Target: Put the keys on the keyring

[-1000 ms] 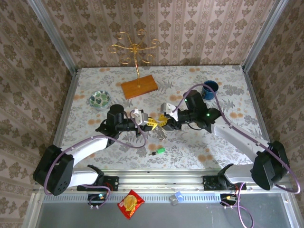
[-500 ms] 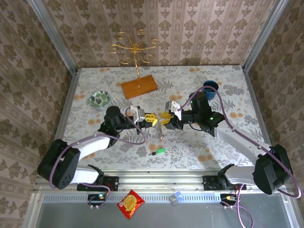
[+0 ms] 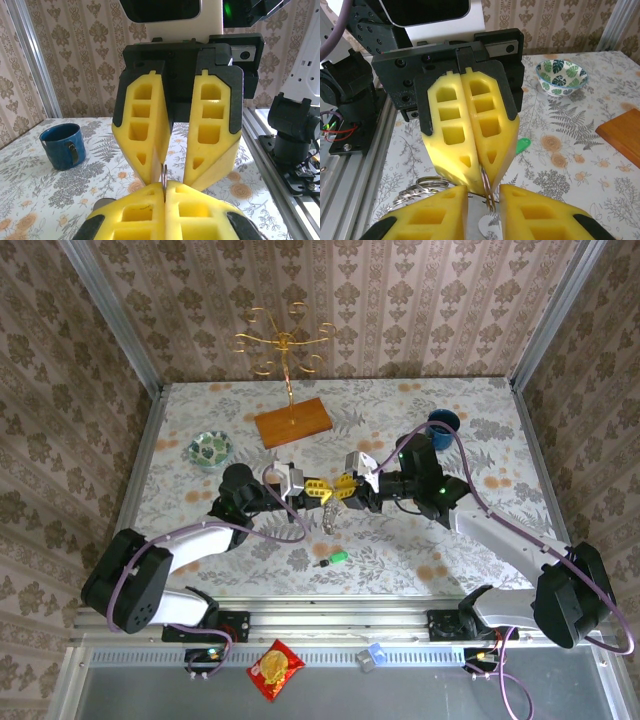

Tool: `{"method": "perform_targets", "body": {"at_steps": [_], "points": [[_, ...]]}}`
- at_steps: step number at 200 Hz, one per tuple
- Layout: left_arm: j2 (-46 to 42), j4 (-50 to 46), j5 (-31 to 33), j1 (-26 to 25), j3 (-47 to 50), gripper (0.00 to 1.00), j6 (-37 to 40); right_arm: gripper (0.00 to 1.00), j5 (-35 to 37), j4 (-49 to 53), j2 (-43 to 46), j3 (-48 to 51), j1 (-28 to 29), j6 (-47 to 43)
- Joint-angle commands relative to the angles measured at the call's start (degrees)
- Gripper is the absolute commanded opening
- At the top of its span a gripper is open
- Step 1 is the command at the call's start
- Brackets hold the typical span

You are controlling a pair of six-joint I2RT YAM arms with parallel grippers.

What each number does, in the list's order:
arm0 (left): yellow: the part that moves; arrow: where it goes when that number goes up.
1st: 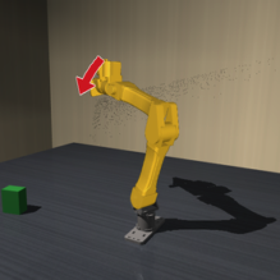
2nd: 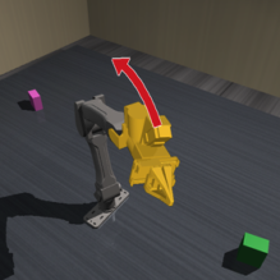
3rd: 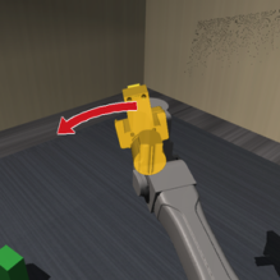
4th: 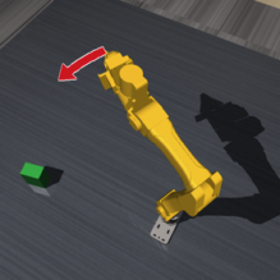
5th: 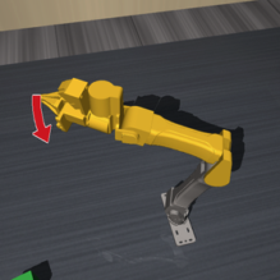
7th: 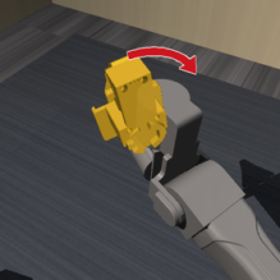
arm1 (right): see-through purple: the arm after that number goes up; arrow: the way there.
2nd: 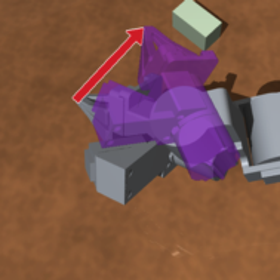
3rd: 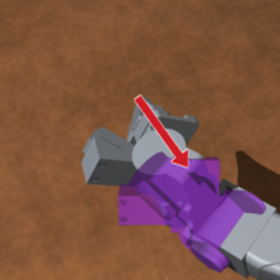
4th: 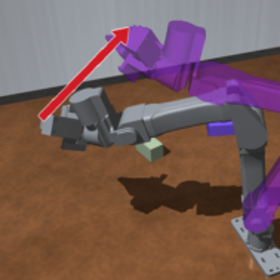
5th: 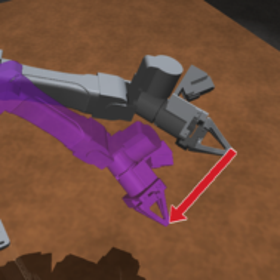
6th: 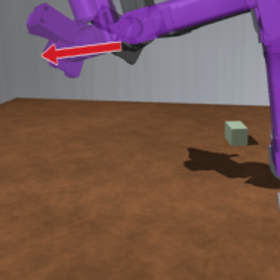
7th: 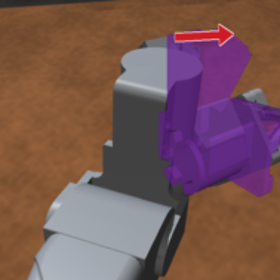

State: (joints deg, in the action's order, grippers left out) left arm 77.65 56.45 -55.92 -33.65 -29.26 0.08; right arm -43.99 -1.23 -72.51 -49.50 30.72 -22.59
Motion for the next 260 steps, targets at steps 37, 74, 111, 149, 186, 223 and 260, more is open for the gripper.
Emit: {"method": "perform_targets", "body": {"at_steps": [37, 74, 111, 149, 186, 223, 260], "points": [[-1.28, 3.40, 1.65, 0.77, 1.21, 0.18, -0.36, 0.00, -0.49, 2.75, -0.45, -2.65, 0.48, -1.31], [-6.92, -15.56, 6.18, 0.78, -0.95, 0.23, 9.35, 0.00, 6.04, 19.16, -0.71, -9.33, 1.39, -9.83], [-8.82, -31.35, 6.18, 0.17, -5.30, 0.23, 18.02, 0.00, 13.09, 33.13, -3.77, -16.84, 3.74, -16.63], [-8.13, -33.24, 4.85, -0.26, -7.01, 0.23, 19.37, 0.00, 17.45, 39.76, -6.85, -23.24, 6.22, -19.71], [-7.53, -35.24, 3.96, -0.54, -8.09, 0.23, 20.31, 0.00, 19.44, 42.46, -9.80, -27.07, 8.12, -21.45], [-7.20, -35.46, 3.48, -0.72, -8.75, 0.13, 20.42, 0.00, 20.11, 44.14, -11.25, -28.84, 9.71, -22.71], [-7.42, -37.11, 2.66, -0.72, -8.91, 0.00, 21.19, 0.00, 13.92, 37.75, -7.98, -25.56, 7.53, -18.12]]}}
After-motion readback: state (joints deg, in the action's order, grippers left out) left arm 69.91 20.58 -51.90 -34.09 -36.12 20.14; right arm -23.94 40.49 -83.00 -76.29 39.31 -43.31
